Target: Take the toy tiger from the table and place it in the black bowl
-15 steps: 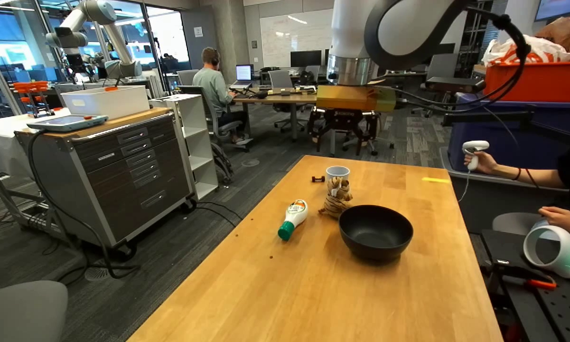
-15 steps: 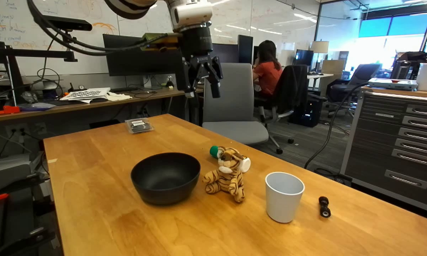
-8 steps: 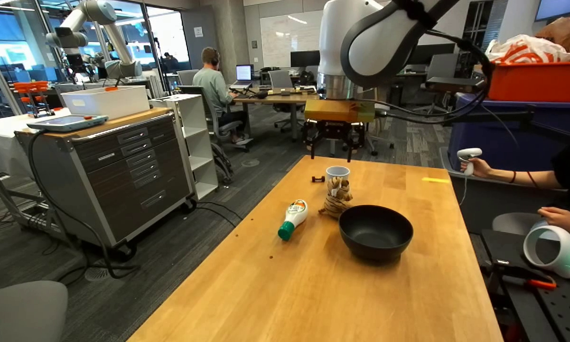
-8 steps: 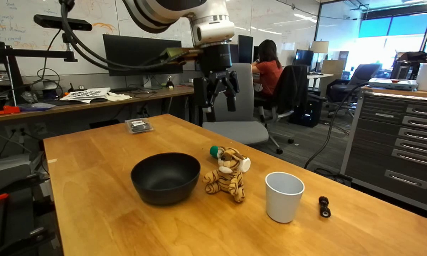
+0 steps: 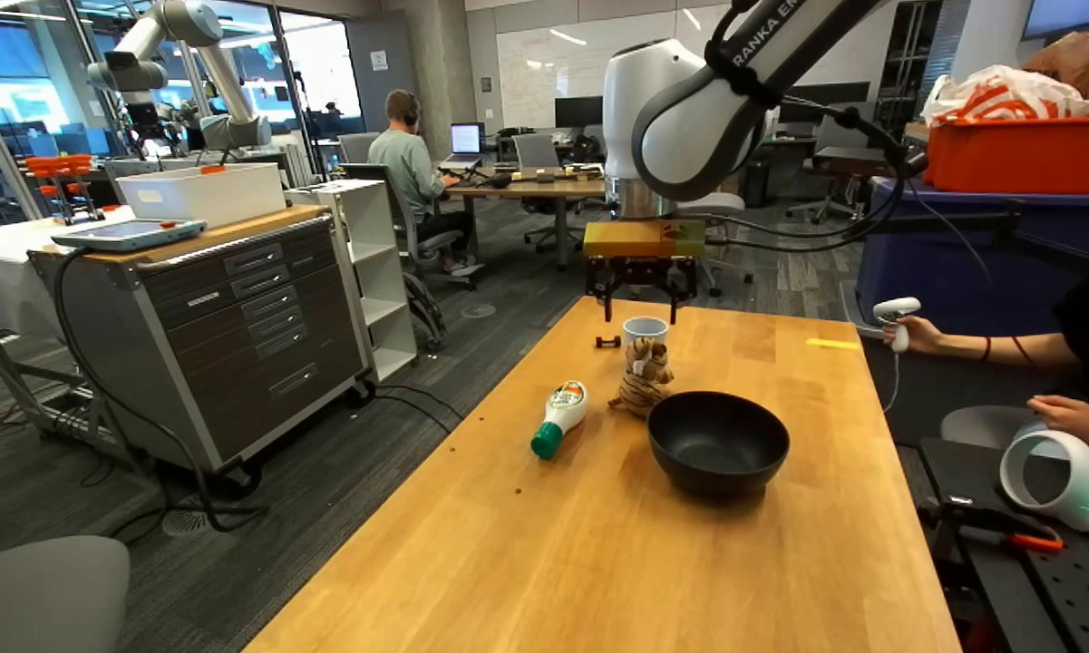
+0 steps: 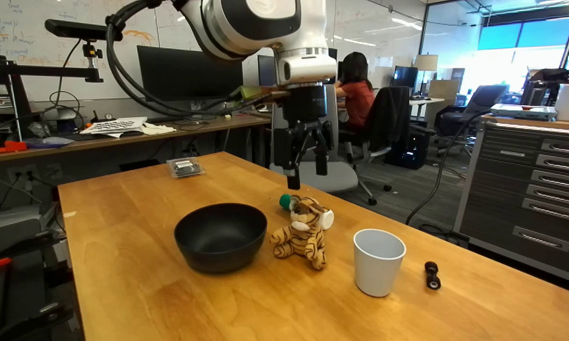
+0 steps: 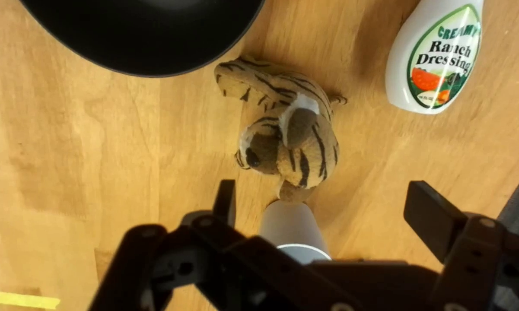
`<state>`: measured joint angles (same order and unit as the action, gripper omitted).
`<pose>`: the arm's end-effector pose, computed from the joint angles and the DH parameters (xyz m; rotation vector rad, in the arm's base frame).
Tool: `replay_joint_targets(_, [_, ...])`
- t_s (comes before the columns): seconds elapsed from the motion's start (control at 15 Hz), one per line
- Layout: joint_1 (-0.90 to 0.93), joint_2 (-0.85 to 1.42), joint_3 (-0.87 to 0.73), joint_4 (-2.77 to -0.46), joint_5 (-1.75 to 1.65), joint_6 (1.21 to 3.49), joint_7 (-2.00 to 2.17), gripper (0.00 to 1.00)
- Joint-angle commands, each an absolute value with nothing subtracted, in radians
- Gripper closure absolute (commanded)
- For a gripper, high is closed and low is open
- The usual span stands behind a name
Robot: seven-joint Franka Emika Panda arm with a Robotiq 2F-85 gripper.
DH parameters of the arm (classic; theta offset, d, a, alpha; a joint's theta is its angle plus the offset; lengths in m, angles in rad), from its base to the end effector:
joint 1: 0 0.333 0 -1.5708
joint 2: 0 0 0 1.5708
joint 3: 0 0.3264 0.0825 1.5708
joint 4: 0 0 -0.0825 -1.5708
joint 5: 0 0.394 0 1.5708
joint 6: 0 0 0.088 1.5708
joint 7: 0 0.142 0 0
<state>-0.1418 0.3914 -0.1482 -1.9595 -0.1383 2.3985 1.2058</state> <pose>0.6071 -0.1832 0.2502 2.3274 -1.9281 0.1690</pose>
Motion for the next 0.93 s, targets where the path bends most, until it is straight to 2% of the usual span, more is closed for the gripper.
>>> replay_joint_targets(0.0, [-0.117, 0.436, -0.169, -1.909, -0.099, 2.343, 1.158, 0.0])
replay_joint_targets(0.67, [-0.096, 0.478, -0.184, -1.903, -0.113, 2.291, 1.146, 0.0])
replay_joint_targets(0.73, [-0.095, 0.48, -0.186, -1.902, -0.113, 2.287, 1.147, 0.19])
replay_joint_targets(0.87, [-0.092, 0.484, -0.191, -1.898, -0.112, 2.275, 1.153, 0.34])
